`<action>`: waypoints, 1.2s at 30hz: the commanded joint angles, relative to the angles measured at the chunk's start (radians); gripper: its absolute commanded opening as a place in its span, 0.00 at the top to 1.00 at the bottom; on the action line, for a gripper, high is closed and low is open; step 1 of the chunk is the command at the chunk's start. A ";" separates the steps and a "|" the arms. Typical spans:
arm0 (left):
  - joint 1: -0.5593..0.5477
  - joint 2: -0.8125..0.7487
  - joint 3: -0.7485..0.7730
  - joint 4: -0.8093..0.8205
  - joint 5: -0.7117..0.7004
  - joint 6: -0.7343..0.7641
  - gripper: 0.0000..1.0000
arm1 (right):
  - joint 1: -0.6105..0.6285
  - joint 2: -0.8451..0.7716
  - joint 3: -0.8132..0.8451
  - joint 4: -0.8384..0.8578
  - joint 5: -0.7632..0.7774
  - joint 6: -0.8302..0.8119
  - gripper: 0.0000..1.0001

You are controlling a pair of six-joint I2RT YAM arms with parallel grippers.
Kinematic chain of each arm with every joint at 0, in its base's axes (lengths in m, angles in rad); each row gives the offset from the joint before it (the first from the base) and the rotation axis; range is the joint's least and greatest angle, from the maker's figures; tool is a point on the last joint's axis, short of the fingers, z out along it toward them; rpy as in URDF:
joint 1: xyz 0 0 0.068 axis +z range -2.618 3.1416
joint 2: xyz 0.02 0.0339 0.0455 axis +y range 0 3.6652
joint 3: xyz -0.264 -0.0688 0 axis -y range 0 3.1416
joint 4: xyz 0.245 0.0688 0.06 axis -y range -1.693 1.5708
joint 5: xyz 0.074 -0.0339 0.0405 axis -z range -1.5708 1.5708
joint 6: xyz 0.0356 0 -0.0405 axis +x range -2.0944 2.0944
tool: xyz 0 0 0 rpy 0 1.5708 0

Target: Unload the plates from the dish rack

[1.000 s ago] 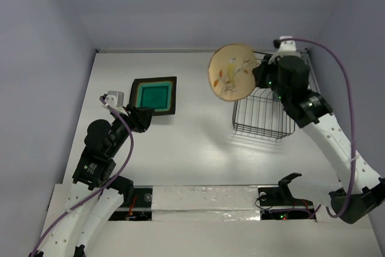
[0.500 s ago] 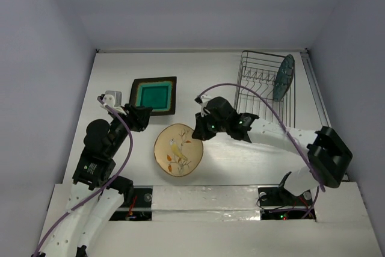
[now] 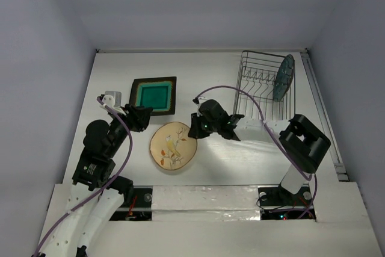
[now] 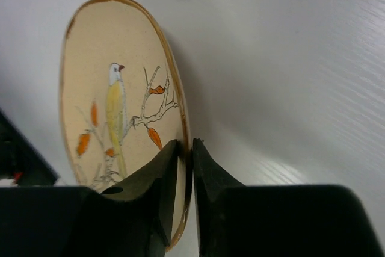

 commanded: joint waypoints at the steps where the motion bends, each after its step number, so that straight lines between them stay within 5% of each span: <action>1: 0.005 -0.008 0.018 0.052 0.014 0.006 0.65 | 0.004 0.019 -0.007 0.000 0.122 -0.009 0.77; 6: 0.005 -0.011 0.018 0.057 0.023 0.008 0.64 | 0.004 0.014 -0.015 -0.037 0.198 -0.017 0.43; 14: 0.005 -0.020 0.018 0.052 0.025 0.006 0.63 | 0.004 -0.219 0.025 -0.218 0.388 -0.035 0.35; 17: 0.005 -0.028 0.018 0.051 0.027 0.008 0.63 | -0.069 -0.352 0.088 -0.288 0.491 -0.093 0.52; 18: 0.005 -0.032 0.018 0.051 0.027 0.006 0.63 | -0.147 -0.375 0.099 -0.299 0.502 -0.124 0.65; 19: 0.005 -0.034 0.018 0.049 0.028 0.008 0.63 | -0.188 -0.410 0.116 -0.337 0.517 -0.141 0.97; 24: 0.005 -0.051 0.015 0.045 0.027 0.003 0.70 | -0.411 -0.415 0.235 -0.463 0.867 -0.237 1.00; 26: 0.005 -0.058 0.014 0.046 0.027 0.003 0.98 | -0.528 -0.393 0.263 -0.484 0.921 -0.247 0.85; 27: 0.005 -0.060 0.014 0.043 0.022 0.000 1.00 | -0.561 -0.382 0.277 -0.491 0.953 -0.248 0.76; 28: 0.005 -0.061 0.014 0.042 0.017 0.000 1.00 | -0.592 -0.369 0.309 -0.499 0.955 -0.254 0.42; 29: 0.005 -0.063 0.014 0.042 0.014 -0.003 1.00 | -0.644 -0.356 0.324 -0.494 0.918 -0.268 0.31; 31: 0.005 -0.064 0.017 0.038 0.014 -0.003 1.00 | -0.663 -0.284 0.393 -0.528 0.912 -0.273 0.24; 36: -0.015 -0.074 0.015 0.035 0.030 -0.003 0.72 | -0.736 -0.141 0.498 -0.557 0.907 -0.300 0.30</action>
